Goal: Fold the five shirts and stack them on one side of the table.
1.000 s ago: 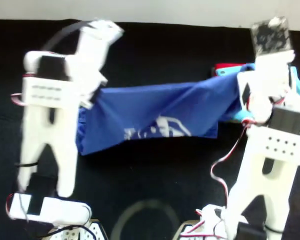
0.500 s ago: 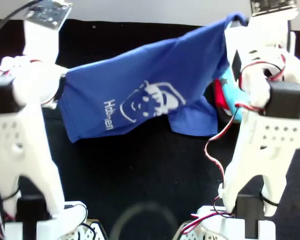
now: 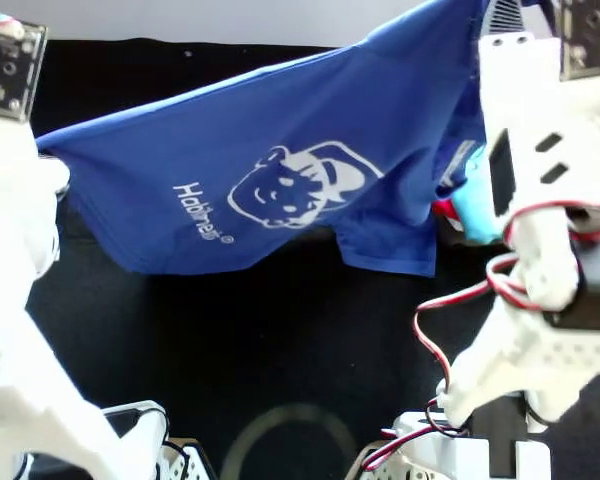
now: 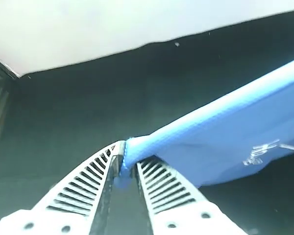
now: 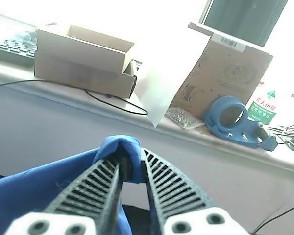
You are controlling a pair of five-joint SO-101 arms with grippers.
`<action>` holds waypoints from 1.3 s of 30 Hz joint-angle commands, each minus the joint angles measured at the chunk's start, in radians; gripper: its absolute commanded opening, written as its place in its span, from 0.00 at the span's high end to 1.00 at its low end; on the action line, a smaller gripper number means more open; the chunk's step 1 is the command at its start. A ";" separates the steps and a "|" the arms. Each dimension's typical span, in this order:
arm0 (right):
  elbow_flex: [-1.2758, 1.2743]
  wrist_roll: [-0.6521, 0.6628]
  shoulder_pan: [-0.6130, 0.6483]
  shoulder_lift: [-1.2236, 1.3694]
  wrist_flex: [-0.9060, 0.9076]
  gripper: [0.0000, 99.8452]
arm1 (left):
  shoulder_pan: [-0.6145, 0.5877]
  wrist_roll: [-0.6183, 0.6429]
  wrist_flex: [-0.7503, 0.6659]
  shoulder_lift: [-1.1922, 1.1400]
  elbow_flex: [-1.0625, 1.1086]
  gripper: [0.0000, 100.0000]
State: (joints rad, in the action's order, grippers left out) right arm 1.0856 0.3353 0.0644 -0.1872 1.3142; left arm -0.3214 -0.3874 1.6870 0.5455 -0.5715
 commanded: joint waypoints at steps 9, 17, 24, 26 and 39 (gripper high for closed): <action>0.254 -0.011 0.008 -0.002 0.097 0.99 | -0.016 0.003 -0.150 0.147 -0.025 0.99; 0.398 -0.011 0.007 -0.004 0.156 0.99 | -0.016 0.003 -0.153 0.211 -0.025 0.99; 0.550 -0.011 0.007 -0.004 0.254 0.99 | -0.018 0.000 -0.153 0.255 -0.019 0.99; 0.575 -0.011 0.007 -0.013 0.254 0.99 | -0.018 0.000 -0.147 0.255 -0.010 0.99; 0.573 -0.011 0.007 -0.242 0.257 0.99 | -0.018 0.003 -0.132 0.303 0.024 0.99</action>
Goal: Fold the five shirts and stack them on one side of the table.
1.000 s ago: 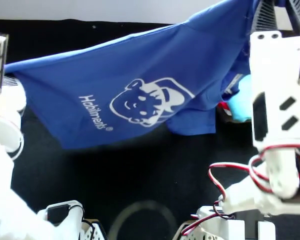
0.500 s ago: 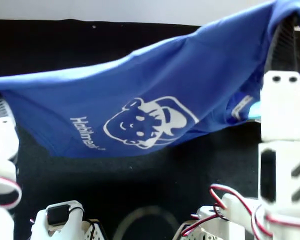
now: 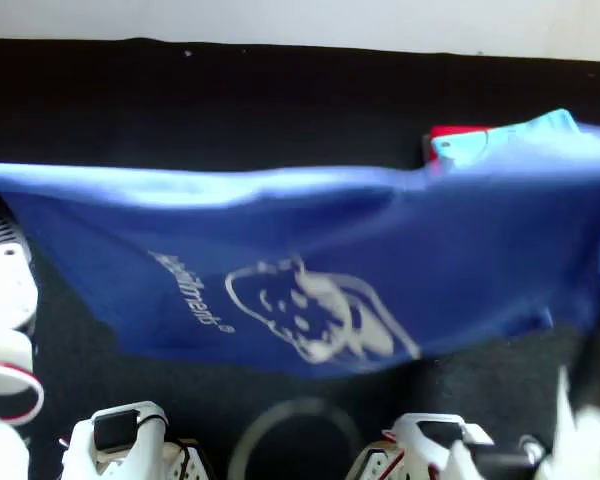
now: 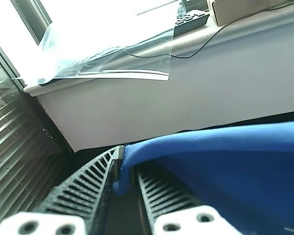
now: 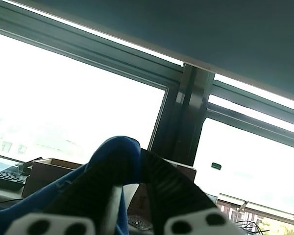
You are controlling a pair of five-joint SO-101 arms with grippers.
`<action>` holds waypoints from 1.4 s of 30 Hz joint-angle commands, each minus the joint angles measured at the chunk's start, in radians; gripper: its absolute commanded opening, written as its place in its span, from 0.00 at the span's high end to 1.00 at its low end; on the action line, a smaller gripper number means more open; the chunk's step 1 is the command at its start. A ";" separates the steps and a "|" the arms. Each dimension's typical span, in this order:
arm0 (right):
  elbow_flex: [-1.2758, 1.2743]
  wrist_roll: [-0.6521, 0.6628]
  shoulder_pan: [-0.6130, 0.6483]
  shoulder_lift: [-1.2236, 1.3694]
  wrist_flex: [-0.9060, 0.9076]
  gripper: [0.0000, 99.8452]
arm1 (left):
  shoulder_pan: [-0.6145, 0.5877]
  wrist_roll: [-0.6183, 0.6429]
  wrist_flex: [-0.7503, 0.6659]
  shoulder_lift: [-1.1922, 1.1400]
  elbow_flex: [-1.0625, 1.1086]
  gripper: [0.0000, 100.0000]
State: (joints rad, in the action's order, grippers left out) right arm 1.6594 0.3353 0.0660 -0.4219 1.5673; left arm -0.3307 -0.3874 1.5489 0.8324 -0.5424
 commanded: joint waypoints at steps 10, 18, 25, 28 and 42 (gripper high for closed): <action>-0.380 -0.015 0.015 -0.005 -0.099 0.99 | -0.128 -0.002 -0.002 -0.004 0.134 0.99; -1.096 -0.011 0.162 -0.004 -0.395 0.99 | -0.219 -0.048 -0.178 -0.252 0.329 0.99; -1.629 -0.014 0.216 0.064 -0.828 0.99 | -0.111 -0.049 -0.338 -0.553 0.321 0.99; -1.613 -0.015 0.220 0.180 -0.877 0.99 | -0.085 -0.051 -0.420 -0.688 0.291 0.99; -0.837 -0.017 0.220 0.839 -0.671 0.99 | -0.084 -0.051 -0.465 -1.211 -0.202 0.99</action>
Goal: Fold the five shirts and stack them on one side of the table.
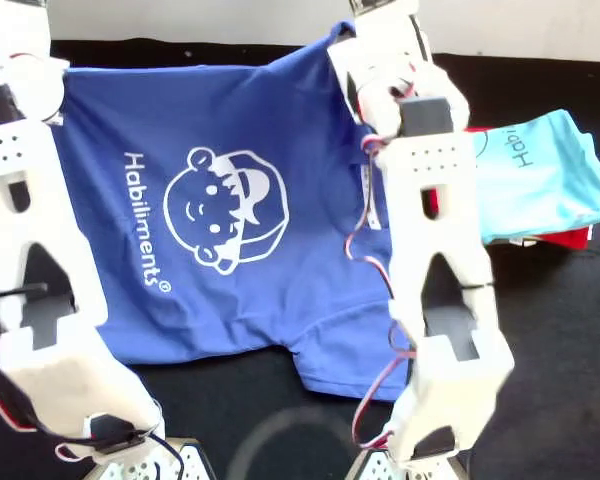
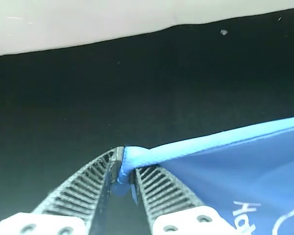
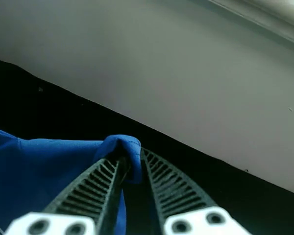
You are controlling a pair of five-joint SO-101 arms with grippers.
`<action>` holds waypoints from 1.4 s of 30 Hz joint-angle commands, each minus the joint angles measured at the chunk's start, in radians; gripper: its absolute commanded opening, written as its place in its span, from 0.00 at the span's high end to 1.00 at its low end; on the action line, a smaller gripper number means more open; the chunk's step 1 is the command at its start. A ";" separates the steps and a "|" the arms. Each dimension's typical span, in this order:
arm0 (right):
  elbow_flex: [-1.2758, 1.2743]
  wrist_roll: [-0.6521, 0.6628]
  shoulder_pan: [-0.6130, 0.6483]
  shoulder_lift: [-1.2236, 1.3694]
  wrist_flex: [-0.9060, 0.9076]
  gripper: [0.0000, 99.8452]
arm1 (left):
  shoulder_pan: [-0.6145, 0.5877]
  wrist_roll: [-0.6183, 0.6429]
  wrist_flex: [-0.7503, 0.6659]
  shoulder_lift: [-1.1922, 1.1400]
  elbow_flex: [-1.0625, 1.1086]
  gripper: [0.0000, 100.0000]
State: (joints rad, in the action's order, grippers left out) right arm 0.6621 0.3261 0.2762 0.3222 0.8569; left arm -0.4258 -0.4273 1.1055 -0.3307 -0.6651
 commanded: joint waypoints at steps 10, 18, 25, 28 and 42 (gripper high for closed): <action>0.371 -0.008 0.030 0.397 0.259 0.99 | 0.051 -0.008 0.009 -0.246 -0.084 0.99; 0.542 -0.008 0.024 0.426 0.496 0.99 | 0.050 -0.011 0.212 -0.260 -0.108 0.99; 0.785 -0.008 -0.010 0.432 0.811 0.99 | 0.050 -0.012 0.482 -0.213 -0.194 0.99; 0.822 -0.008 -0.016 0.433 0.898 0.99 | 0.050 -0.012 0.566 -0.191 -0.239 0.99; 0.530 -0.009 0.021 0.498 0.869 0.99 | -0.016 -0.012 0.578 -0.245 -0.117 0.99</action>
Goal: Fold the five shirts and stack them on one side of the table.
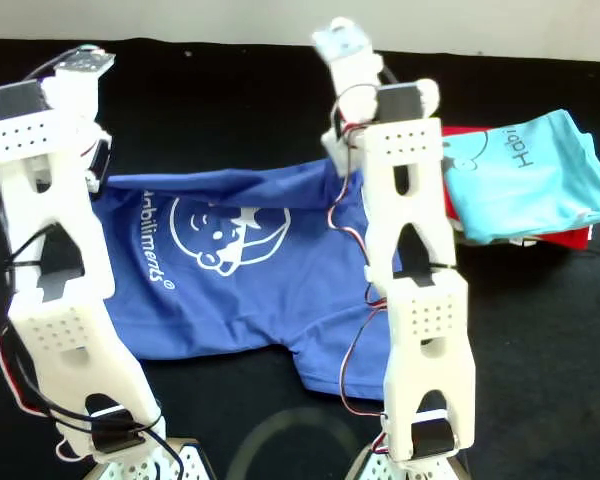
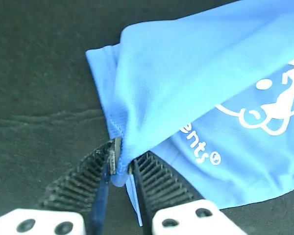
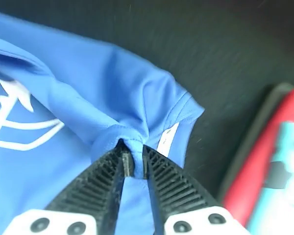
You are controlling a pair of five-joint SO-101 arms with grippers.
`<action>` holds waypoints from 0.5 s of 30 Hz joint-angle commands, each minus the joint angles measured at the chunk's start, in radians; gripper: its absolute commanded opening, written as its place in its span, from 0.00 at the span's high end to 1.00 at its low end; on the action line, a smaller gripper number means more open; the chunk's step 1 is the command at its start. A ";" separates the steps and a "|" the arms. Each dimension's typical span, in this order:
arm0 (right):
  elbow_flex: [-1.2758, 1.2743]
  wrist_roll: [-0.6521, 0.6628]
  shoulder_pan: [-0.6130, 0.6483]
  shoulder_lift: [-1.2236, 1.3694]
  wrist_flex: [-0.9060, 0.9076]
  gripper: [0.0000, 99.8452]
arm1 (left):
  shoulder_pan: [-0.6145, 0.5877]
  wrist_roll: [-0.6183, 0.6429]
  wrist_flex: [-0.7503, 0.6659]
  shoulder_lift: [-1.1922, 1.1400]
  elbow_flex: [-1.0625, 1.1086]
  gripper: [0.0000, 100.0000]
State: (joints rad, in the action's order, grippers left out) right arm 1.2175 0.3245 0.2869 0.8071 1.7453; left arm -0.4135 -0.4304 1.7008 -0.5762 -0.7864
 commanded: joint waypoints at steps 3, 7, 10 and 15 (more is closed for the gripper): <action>-0.022 -0.008 0.018 0.062 -0.021 0.99 | -0.050 -0.009 -0.018 -0.036 0.004 0.99; -0.024 -0.006 0.062 0.064 0.013 0.99 | -0.050 -0.009 -0.020 -0.058 0.004 0.99; -0.031 -0.003 0.070 0.050 0.019 0.97 | -0.050 -0.009 -0.020 -0.059 0.004 0.99; -0.031 0.000 0.065 0.025 0.019 0.78 | -0.054 -0.009 -0.048 -0.062 0.004 0.99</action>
State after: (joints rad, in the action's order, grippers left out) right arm 1.1838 0.3245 0.3452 0.8823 1.7530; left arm -0.4595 -0.4304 1.6732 -0.6452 -0.7787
